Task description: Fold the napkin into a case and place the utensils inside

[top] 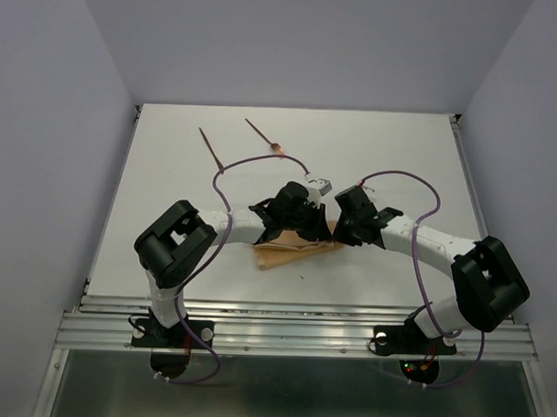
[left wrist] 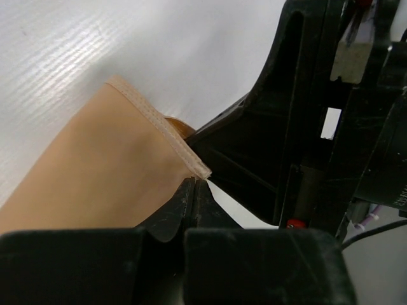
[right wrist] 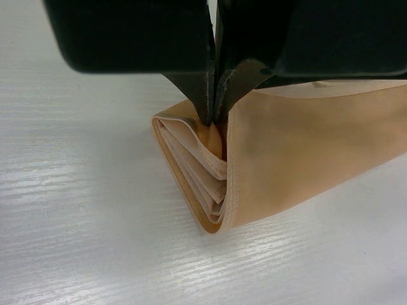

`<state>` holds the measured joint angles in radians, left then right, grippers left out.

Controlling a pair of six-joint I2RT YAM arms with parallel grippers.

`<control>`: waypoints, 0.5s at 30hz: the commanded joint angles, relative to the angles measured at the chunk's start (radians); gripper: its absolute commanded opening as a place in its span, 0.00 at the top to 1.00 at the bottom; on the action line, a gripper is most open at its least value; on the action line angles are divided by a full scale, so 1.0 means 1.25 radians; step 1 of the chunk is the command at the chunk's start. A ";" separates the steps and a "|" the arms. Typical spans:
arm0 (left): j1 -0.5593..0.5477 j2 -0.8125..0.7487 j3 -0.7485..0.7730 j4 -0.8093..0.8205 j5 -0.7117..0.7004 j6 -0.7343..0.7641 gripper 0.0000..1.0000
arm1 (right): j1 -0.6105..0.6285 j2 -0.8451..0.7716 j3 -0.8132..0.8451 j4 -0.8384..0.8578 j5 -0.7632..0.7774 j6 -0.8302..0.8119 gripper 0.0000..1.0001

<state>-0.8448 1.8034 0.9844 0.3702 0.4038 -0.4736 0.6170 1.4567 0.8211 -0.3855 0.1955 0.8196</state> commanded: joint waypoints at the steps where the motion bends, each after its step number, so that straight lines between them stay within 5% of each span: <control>1: -0.003 0.005 0.024 0.060 0.072 -0.019 1.00 | 0.011 -0.023 0.008 0.010 0.023 0.001 0.99; 15: -0.003 0.072 0.054 0.060 0.061 -0.021 1.00 | 0.011 -0.029 0.016 0.002 0.022 -0.004 0.99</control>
<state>-0.8444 1.8999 1.0088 0.4068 0.4725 -0.4992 0.6170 1.4567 0.8215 -0.3912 0.2028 0.8165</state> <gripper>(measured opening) 0.022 0.017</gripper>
